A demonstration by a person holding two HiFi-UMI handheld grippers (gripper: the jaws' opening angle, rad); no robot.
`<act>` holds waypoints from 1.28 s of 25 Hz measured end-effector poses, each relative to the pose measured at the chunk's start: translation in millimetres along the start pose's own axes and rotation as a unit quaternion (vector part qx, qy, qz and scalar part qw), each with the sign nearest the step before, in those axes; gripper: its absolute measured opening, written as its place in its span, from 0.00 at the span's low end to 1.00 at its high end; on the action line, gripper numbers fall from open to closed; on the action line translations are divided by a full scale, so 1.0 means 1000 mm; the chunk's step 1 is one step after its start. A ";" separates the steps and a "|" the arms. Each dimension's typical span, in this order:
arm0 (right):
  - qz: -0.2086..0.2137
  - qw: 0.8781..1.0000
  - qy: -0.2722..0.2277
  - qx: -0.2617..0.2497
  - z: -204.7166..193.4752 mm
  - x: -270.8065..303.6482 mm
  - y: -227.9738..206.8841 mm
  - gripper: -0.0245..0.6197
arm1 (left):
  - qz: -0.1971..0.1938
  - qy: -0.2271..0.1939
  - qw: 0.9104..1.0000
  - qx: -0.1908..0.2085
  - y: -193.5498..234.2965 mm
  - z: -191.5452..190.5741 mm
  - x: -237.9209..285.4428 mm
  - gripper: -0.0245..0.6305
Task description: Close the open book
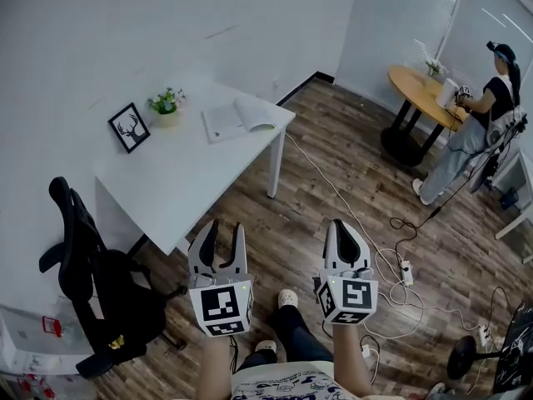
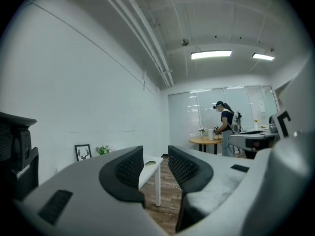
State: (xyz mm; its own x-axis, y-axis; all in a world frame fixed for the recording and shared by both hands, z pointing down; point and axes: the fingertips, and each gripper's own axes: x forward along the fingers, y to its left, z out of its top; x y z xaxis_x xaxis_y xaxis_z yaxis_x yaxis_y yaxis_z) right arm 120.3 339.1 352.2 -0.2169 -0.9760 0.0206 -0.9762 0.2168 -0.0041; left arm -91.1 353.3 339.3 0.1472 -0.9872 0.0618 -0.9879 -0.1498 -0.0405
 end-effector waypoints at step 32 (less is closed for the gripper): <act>0.077 0.997 -0.015 0.012 0.018 0.275 -0.109 0.09 | 0.085 0.009 0.996 0.019 -0.005 0.027 0.255 0.25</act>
State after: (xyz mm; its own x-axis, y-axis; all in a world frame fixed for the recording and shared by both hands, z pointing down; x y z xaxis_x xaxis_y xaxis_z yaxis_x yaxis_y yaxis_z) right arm 167.3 47.1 339.9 -0.3631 -0.9317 -0.0118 -0.9312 0.3633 -0.0293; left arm -47.8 100.9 328.2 -0.0231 -0.9974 0.0683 -0.9958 0.0168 -0.0905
